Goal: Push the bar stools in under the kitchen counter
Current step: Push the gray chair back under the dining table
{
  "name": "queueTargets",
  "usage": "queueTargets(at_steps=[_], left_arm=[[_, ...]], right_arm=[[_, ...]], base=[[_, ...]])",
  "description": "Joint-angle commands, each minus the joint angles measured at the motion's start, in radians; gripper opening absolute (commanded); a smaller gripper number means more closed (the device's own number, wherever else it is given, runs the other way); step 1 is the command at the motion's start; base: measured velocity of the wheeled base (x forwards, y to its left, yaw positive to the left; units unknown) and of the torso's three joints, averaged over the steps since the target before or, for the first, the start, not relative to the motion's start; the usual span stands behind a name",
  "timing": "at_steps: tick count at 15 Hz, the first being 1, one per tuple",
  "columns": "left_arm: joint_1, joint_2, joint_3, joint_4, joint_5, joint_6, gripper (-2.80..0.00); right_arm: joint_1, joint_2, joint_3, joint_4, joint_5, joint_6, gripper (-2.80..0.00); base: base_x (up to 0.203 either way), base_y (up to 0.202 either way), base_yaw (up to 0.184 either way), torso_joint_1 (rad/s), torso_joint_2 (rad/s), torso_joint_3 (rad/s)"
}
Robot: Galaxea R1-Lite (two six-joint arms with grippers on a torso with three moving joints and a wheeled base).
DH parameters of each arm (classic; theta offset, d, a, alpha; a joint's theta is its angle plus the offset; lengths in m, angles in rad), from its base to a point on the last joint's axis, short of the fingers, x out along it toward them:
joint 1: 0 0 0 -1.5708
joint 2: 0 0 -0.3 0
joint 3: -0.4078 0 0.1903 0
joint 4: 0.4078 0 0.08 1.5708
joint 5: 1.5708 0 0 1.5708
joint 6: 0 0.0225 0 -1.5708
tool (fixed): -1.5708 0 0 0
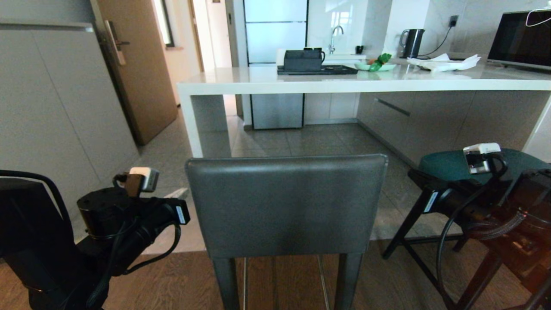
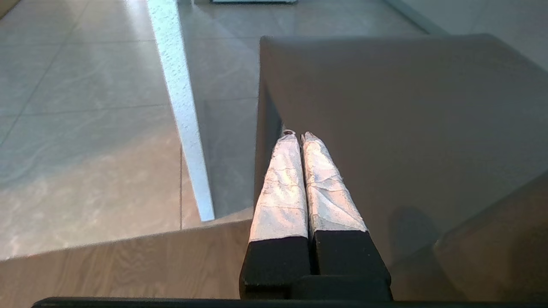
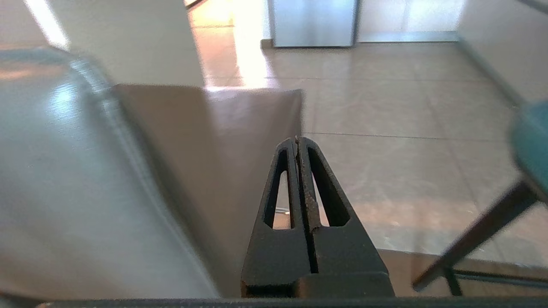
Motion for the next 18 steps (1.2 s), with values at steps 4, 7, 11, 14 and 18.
queueTargets(at_steps=[4, 7, 11, 14, 18], left_arm=[[-0.070, 0.038, -0.038, -0.009, 0.002, -0.004, -2.80], [-0.102, 0.059, -0.074, -0.009, 0.074, -0.004, -2.80], [-0.110, 0.043, -0.080, -0.009, 0.082, -0.004, -2.80], [-0.110, 0.050, -0.081, -0.009, 0.084, -0.002, -2.80], [-0.107, 0.069, -0.083, -0.009, 0.086, 0.001, -2.80]], right_arm=[[0.052, 0.036, -0.039, -0.009, -0.004, -0.002, -2.80], [0.095, 0.072, -0.047, -0.027, -0.061, -0.003, -2.80], [0.103, 0.080, -0.045, -0.047, -0.069, -0.002, -2.80], [0.103, 0.081, -0.044, -0.049, -0.071, -0.002, -2.80], [0.101, 0.104, -0.050, -0.055, -0.069, 0.000, -2.80]], base=[[0.000, 0.000, 0.000, 0.000, 0.00, 0.000], [0.000, 0.000, 0.000, 0.000, 0.00, 0.000], [0.000, 0.000, 0.000, 0.000, 0.00, 0.000], [0.000, 0.000, 0.000, 0.000, 0.00, 0.000], [0.000, 0.000, 0.000, 0.000, 0.00, 0.000]])
